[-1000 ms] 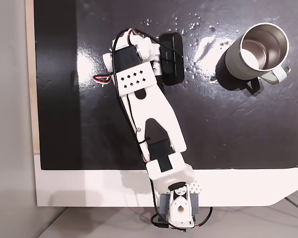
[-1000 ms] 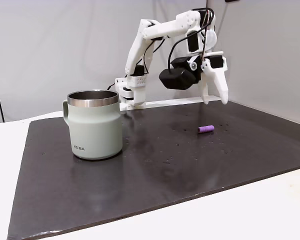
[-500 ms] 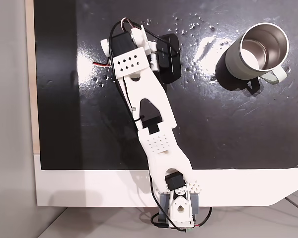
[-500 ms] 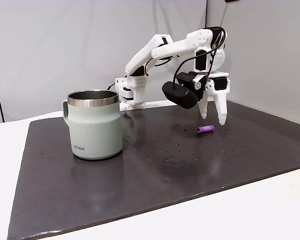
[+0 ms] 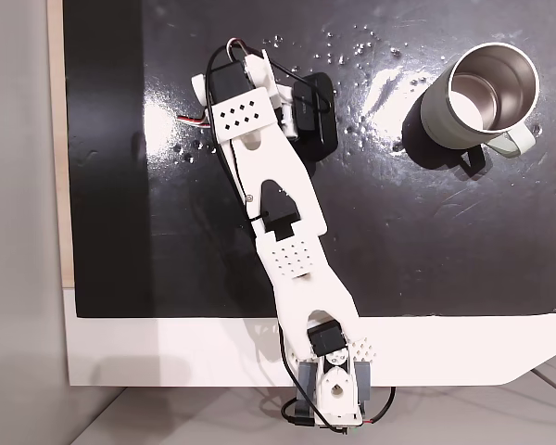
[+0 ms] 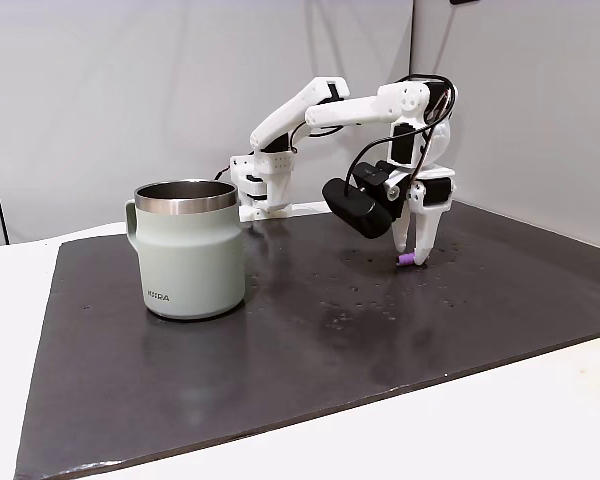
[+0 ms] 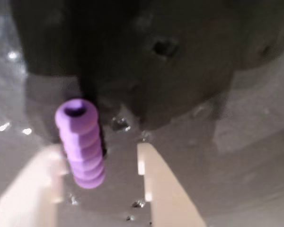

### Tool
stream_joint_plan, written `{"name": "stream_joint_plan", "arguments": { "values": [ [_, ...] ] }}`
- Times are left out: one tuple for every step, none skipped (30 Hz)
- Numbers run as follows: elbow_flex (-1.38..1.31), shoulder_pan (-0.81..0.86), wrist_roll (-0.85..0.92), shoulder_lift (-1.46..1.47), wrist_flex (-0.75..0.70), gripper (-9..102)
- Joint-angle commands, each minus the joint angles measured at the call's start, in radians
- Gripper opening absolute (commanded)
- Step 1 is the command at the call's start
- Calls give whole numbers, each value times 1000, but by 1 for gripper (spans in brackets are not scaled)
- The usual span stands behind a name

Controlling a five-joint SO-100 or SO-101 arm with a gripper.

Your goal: Grasp a pengrip and put it in the cup.

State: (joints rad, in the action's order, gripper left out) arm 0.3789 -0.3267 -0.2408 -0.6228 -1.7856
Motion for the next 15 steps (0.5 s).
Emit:
{"name": "stream_joint_plan", "arguments": {
  "values": [
    [-44,12,5,-12,-11,4],
    [-43,12,5,-12,-11,2],
    [-43,14,5,-12,-11,1],
    [-41,15,5,-12,-11,0],
    [-40,17,5,-12,-12,0],
    [-40,18,5,-12,-12,0],
    [-40,20,8,-12,-12,0],
    [-40,21,8,-14,-12,0],
    [-35,25,8,-21,-12,0],
    [-29,26,8,-37,-12,0],
    [-21,29,8,-55,-12,0],
    [-9,32,8,-81,-12,0],
    [2,35,6,-112,-12,0],
    [14,38,3,-146,-12,0],
    [26,41,-2,-183,-12,0]
  ]
}}
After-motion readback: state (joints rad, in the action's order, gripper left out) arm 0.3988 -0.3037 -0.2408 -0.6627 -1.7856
